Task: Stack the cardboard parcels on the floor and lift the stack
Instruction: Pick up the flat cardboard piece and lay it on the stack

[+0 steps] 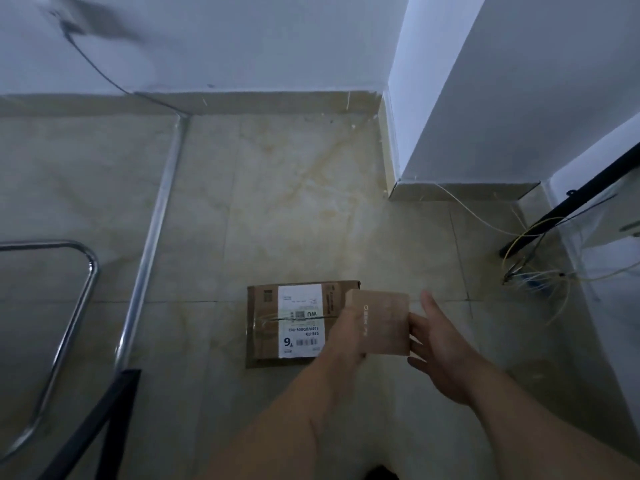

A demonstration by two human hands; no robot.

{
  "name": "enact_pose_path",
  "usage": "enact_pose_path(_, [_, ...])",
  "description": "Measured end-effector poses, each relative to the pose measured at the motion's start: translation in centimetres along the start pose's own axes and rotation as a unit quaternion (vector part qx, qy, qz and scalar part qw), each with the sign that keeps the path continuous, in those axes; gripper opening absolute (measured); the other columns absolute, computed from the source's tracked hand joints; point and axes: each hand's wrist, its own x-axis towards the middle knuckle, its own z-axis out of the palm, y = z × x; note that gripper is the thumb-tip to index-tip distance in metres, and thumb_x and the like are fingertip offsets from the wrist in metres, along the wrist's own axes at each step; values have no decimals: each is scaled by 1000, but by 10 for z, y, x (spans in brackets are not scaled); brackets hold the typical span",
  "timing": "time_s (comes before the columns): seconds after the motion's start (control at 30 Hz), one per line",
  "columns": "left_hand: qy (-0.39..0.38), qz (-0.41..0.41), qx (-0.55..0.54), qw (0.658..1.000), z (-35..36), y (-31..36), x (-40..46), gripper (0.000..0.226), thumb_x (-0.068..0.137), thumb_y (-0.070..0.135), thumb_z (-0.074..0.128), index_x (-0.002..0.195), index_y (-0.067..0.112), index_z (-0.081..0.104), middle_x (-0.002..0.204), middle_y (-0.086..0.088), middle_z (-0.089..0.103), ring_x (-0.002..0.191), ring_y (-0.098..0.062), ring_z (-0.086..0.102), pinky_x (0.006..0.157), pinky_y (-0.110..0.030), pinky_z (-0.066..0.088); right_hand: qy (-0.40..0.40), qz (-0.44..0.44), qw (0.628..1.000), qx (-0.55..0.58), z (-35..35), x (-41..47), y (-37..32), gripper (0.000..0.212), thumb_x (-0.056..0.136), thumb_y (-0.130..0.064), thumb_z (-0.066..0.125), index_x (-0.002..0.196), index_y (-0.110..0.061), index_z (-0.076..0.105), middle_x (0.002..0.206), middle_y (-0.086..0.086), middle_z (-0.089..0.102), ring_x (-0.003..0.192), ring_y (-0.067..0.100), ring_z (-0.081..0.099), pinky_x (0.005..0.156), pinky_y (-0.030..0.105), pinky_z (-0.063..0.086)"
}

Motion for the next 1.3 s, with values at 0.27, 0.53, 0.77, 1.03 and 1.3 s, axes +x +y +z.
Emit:
enact_pose_path(0.27, [127, -7, -38, 991, -100, 2, -7, 46, 107, 21, 37, 127, -5, 70, 126, -30, 72, 99, -35, 67, 68, -31, 56, -69, 2, 997, -33, 99, 1, -12, 83, 96, -77, 13, 136, -29, 68, 132, -5, 73, 112, 8, 68, 72, 23, 51])
enact_pose_path(0.53, [94, -6, -31, 995, -142, -19, 23, 46, 104, 26, 34, 108, 12, 78, 84, -6, 79, 63, -14, 73, 48, -17, 55, -65, -9, 996, -54, 131, 39, -4, 91, 80, -89, 21, 132, -34, 70, 128, -6, 75, 114, 11, 70, 74, 27, 55])
enact_pose_path(0.77, [103, -21, -1, 994, -146, -24, 38, 45, 103, 28, 33, 112, 12, 74, 105, -10, 78, 105, -30, 71, 96, -42, 54, -68, -10, 995, -68, 129, 57, 2, 82, 92, -81, 18, 135, -34, 68, 132, -7, 73, 121, 12, 66, 102, 35, 50])
enact_pose_path(1.03, [98, -26, -3, 995, -147, -30, 54, 47, 104, 32, 33, 107, 13, 76, 99, -8, 79, 94, -25, 70, 91, -40, 55, -84, -17, 993, -85, 124, 69, 3, 81, 96, -77, 14, 143, -31, 61, 138, -6, 66, 112, 4, 61, 88, 28, 45])
enact_pose_path(1.3, [116, 43, -65, 990, -161, -14, 34, 68, 112, 38, 23, 91, 19, 85, 98, 1, 82, 82, -8, 80, 69, -23, 61, 27, -37, 998, -40, 87, 79, 3, 75, 98, -73, 15, 138, -28, 60, 130, -10, 66, 110, 10, 62, 77, 31, 48])
